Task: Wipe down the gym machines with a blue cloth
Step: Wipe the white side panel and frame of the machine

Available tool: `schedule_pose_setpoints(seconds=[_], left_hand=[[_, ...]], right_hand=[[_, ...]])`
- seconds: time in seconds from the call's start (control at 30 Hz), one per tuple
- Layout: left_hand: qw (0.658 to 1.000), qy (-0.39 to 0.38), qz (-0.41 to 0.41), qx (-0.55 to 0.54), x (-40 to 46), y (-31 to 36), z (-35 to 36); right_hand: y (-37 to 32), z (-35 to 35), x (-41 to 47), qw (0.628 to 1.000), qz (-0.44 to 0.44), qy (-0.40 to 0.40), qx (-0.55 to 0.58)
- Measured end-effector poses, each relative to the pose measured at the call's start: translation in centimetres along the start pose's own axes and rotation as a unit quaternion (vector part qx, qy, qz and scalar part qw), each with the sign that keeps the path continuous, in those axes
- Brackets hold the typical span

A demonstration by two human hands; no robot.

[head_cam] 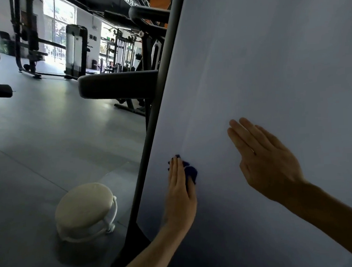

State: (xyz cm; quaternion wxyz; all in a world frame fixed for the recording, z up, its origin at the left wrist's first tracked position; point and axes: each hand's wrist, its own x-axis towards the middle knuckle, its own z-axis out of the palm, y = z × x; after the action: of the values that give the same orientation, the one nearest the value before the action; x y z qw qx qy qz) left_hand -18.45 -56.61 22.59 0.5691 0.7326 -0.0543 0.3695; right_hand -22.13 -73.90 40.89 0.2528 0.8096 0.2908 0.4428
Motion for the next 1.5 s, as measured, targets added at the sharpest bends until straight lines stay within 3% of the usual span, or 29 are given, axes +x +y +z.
schedule_pose_setpoints(seconds=[0.2, 0.27, 0.47, 0.57, 0.83, 1.03, 1.23, 1.5], left_hand=[[0.986, 0.081, 0.144, 0.012, 7.9, 8.8, 1.1], [0.981, 0.095, 0.170, 0.029, 5.7, 7.4, 2.6], [0.975, 0.006, 0.202, 0.091, -5.5, 0.0, 3.9], [0.970, 0.004, 0.225, 0.093, -2.8, 1.4, 3.2], [0.948, 0.067, 0.300, 0.083, 8.4, 11.5, 3.1], [0.899, 0.023, 0.403, 0.167, 2.0, 2.0, 3.7], [0.840, 0.008, 0.499, 0.214, 2.5, -3.9, 1.0], [0.824, 0.004, 0.535, 0.185, 4.5, -6.0, 0.0]], right_hand=[[1.3, -0.9, 1.8, 1.000, 0.016, 0.001, -0.001], [0.8, -0.4, 1.0, 1.000, 0.022, 0.008, 0.012], [-0.2, 0.9, -1.8, 1.000, -0.011, 0.007, 0.027], [1.2, 0.4, -1.2, 1.000, -0.028, 0.000, 0.015], [0.9, 0.0, -0.5, 0.997, 0.044, 0.048, 0.038], [-2.1, 2.0, -2.1, 0.999, 0.024, 0.034, 0.031], [-5.4, 3.7, -1.8, 1.000, 0.006, 0.002, 0.027], [-5.3, 3.3, -1.6, 0.999, 0.001, -0.005, 0.032]])
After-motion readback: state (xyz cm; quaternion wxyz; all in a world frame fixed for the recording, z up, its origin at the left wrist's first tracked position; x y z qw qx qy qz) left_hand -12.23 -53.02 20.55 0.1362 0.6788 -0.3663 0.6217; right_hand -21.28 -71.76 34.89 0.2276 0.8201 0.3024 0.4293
